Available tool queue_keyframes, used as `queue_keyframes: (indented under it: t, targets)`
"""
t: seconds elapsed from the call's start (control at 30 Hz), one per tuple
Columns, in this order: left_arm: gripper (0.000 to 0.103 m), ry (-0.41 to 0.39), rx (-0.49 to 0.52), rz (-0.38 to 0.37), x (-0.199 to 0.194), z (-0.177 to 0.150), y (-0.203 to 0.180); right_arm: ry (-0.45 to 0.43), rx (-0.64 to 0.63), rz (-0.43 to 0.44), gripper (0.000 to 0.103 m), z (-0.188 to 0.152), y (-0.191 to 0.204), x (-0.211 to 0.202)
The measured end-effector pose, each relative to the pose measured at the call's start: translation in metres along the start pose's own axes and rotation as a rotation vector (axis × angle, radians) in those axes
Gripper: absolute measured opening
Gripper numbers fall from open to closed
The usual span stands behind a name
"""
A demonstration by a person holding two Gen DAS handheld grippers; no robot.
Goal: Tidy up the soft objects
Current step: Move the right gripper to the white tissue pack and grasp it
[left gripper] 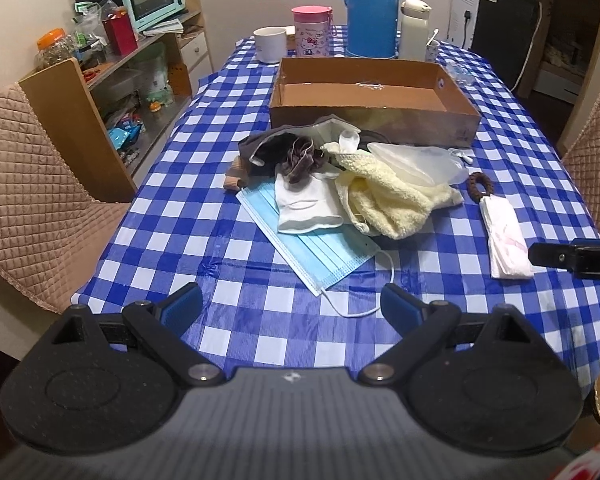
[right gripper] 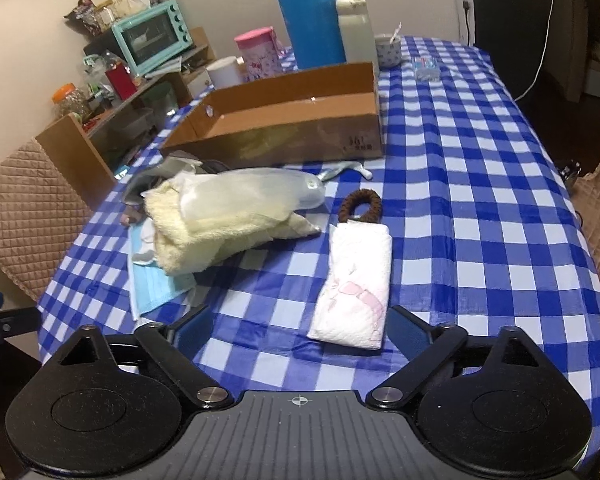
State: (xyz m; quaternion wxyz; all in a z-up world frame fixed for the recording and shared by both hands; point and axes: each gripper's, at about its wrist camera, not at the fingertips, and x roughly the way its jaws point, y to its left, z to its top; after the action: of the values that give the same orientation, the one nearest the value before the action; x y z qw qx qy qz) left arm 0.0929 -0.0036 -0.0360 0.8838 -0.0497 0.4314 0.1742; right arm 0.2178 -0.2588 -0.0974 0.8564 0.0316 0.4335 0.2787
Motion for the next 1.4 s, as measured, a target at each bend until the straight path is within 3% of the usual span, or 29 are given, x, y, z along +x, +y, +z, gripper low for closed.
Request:
queue_keyframes:
  t: [0.23,0.43,0.73,1.1,1.3,1.4]
  targets:
    - [0.094,0.029,-0.026,0.030,0.014,0.006,0.001,0.042,0.003,-0.018,0.076,0.007,-0.017,0.025]
    - [0.094,0.058,-0.013,0.045,0.032,0.012,0.004,0.068,0.014,-0.037,0.071,0.013,-0.024,0.050]
    - [0.089,0.074,0.023,-0.006,0.063,0.031,0.011,0.075,0.024,-0.105,0.060,0.021,-0.025,0.079]
    - [0.088,0.070,0.120,-0.066,0.098,0.051,0.019,0.071,0.017,-0.236,0.057,0.034,-0.016,0.108]
    - [0.087,0.069,0.155,-0.091,0.112,0.058,0.029,0.062,-0.003,-0.297,0.047,0.029,-0.013,0.110]
    - [0.086,0.066,0.169,-0.105,0.116,0.062,0.032,0.058,-0.010,-0.321,0.036,0.028,-0.012,0.109]
